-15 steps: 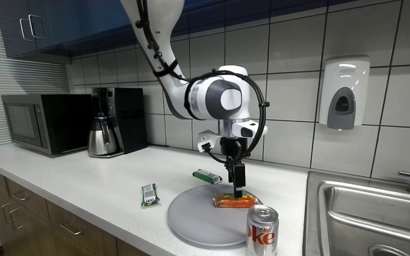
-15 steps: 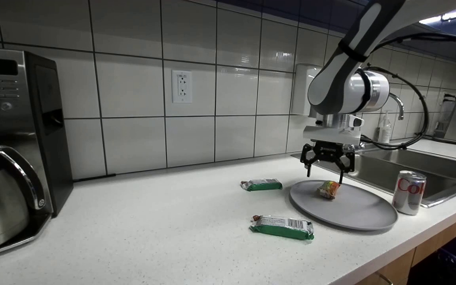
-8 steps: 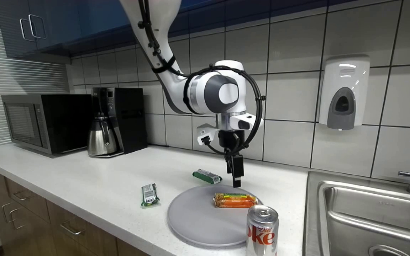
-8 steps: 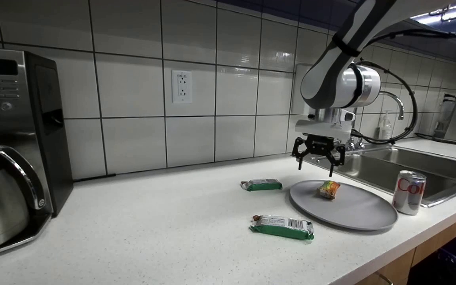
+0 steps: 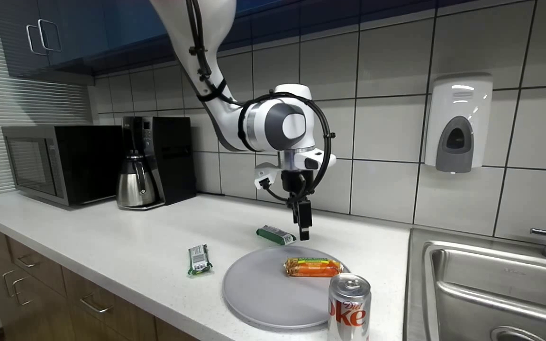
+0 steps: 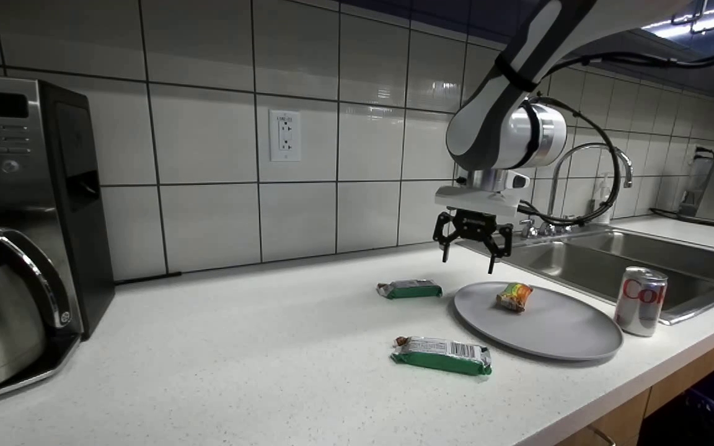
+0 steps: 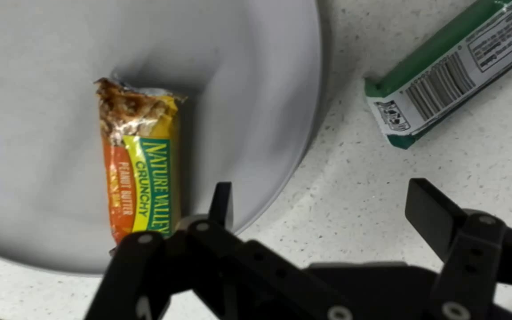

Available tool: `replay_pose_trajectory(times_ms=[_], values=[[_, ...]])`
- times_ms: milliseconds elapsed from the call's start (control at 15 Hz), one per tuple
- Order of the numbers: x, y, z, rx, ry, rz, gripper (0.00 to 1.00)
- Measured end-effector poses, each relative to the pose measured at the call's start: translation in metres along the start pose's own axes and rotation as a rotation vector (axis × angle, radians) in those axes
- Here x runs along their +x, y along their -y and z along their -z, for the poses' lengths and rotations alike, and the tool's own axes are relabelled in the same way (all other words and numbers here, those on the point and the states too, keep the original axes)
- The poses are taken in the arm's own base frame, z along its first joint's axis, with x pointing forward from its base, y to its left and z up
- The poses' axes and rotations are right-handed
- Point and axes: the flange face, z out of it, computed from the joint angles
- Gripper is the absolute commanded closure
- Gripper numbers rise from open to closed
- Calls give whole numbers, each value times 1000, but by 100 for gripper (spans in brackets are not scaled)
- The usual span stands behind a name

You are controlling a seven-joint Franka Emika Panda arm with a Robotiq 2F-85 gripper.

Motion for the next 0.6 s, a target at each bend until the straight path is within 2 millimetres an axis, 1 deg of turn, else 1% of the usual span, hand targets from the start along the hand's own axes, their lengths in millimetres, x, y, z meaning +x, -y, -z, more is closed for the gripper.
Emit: replay_pose_trajectory(times_ms=[333,600], values=[[-12,33,-9,10,-7,-48,0],[-17,52,-13,4,-3,-103,0]])
